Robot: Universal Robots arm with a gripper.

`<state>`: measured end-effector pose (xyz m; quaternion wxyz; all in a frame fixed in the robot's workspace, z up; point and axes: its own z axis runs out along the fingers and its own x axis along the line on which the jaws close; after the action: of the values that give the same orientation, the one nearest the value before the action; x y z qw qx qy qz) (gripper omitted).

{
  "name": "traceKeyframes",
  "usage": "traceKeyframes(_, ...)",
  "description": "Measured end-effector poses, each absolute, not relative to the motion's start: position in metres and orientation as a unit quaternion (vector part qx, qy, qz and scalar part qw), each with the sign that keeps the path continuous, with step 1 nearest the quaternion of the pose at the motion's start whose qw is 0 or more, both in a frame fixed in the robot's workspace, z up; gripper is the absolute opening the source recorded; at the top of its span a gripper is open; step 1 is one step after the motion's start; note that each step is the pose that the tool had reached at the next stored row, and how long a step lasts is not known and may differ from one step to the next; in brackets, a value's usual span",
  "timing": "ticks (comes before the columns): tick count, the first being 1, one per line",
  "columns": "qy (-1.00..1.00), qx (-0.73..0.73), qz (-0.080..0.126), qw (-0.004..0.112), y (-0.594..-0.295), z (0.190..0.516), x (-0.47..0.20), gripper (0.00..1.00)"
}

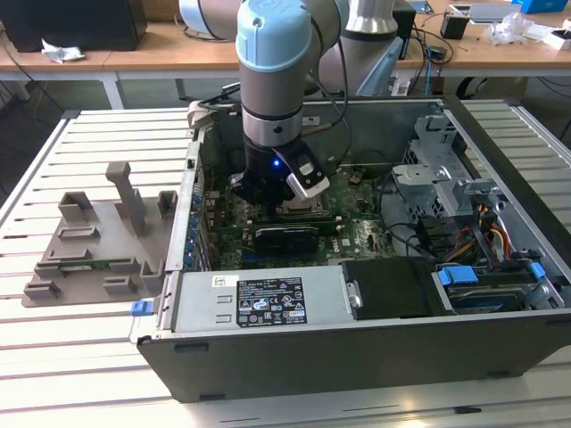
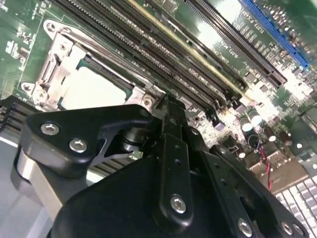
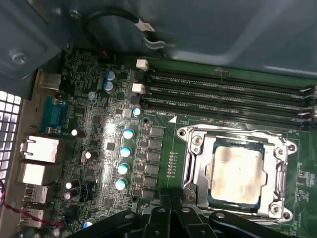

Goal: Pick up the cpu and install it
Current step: 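Install the second cpu locking lever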

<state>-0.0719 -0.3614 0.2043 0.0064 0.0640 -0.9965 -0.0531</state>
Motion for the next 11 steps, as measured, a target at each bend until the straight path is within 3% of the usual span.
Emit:
traceKeyframes(6,-0.997,0.064,-0.053,0.008,-0.356,0.21,-0.059,0.11)
traceKeyframes(11,-0.996,0.063,-0.053,0.019,-0.338,0.21,-0.024,0.11)
